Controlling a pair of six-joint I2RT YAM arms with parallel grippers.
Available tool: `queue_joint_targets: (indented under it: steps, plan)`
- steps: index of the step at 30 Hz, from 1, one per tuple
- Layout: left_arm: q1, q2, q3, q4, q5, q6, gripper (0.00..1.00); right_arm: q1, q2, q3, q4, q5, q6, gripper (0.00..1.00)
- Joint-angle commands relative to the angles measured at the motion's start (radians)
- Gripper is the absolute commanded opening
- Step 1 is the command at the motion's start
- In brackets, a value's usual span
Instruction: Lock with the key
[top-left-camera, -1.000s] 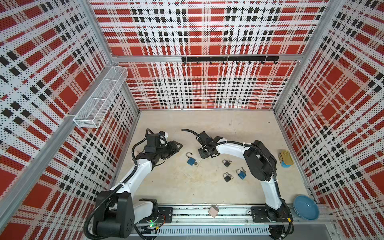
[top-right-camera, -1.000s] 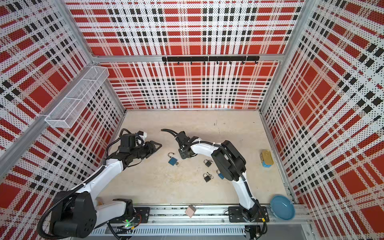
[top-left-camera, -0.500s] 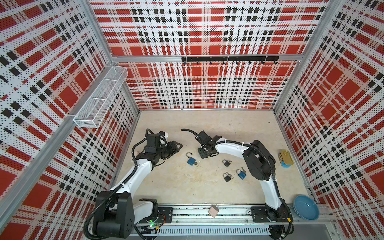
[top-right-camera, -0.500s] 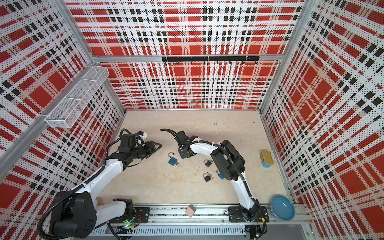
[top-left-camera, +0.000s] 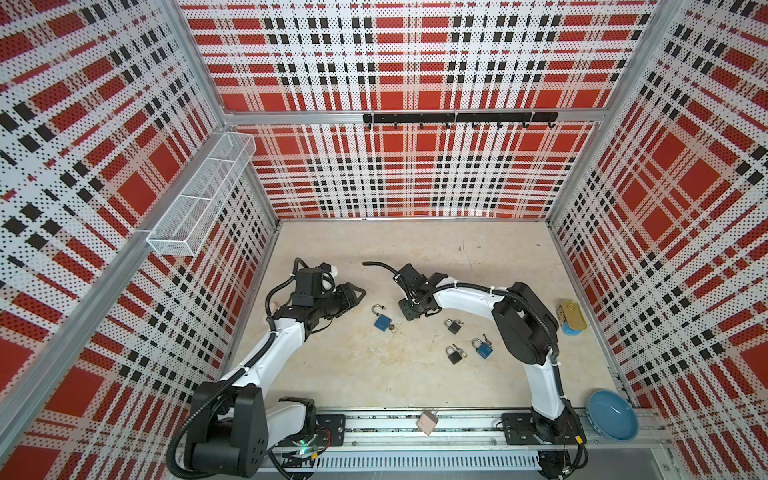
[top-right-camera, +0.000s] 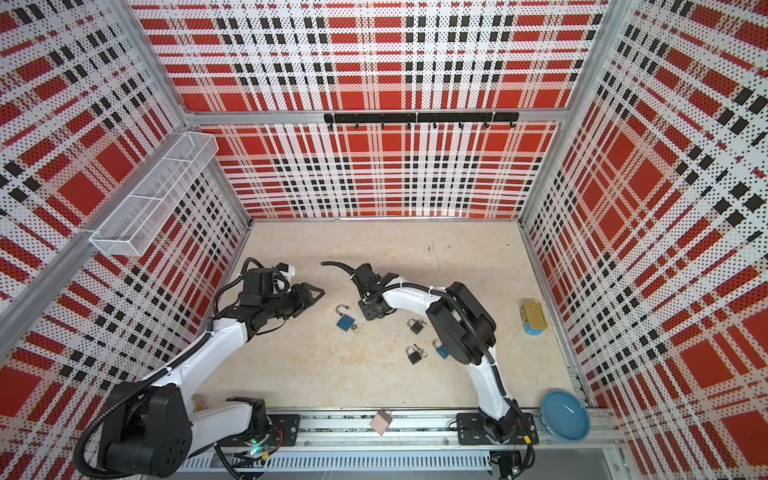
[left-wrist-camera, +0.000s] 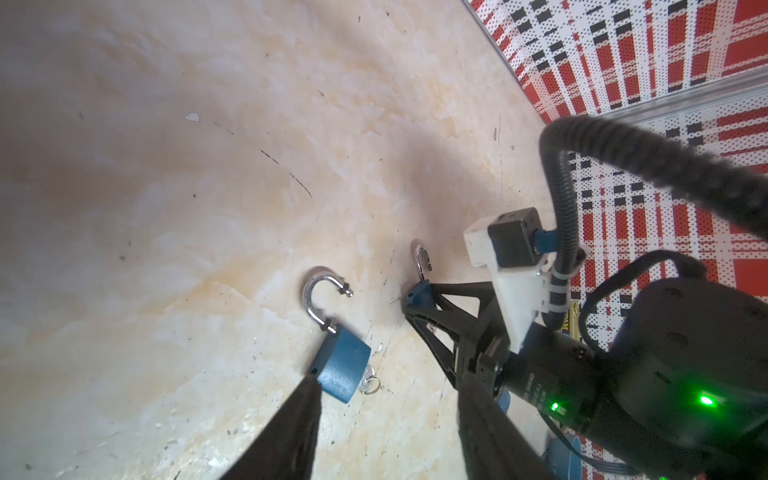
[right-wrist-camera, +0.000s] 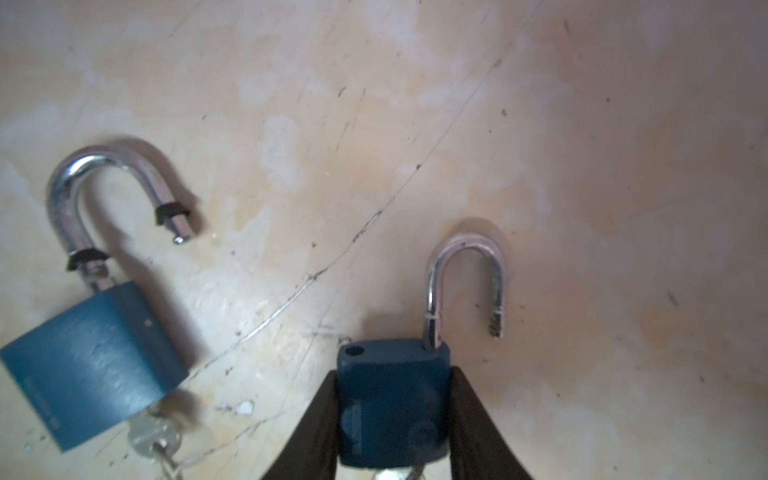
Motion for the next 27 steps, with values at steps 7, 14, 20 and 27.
queue_joint_targets:
  steps: [7, 14, 20, 27]
  plan:
    - [-0.113, 0.038, 0.031, 0.015, -0.076, -0.003, 0.54, 0.021, -0.227, -0.095, 0.002, -0.068, -0.077, 0.26]
    - [-0.160, 0.107, 0.034, 0.109, -0.036, -0.048, 0.53, 0.046, -0.360, -0.161, -0.015, -0.103, -0.134, 0.26]
    - [-0.243, 0.155, 0.066, 0.186, 0.012, -0.066, 0.53, 0.067, -0.418, -0.179, -0.045, -0.121, -0.148, 0.25]
    - [-0.272, 0.205, 0.101, 0.251, 0.067, -0.093, 0.53, 0.099, -0.432, -0.177, -0.060, -0.104, -0.148, 0.24]
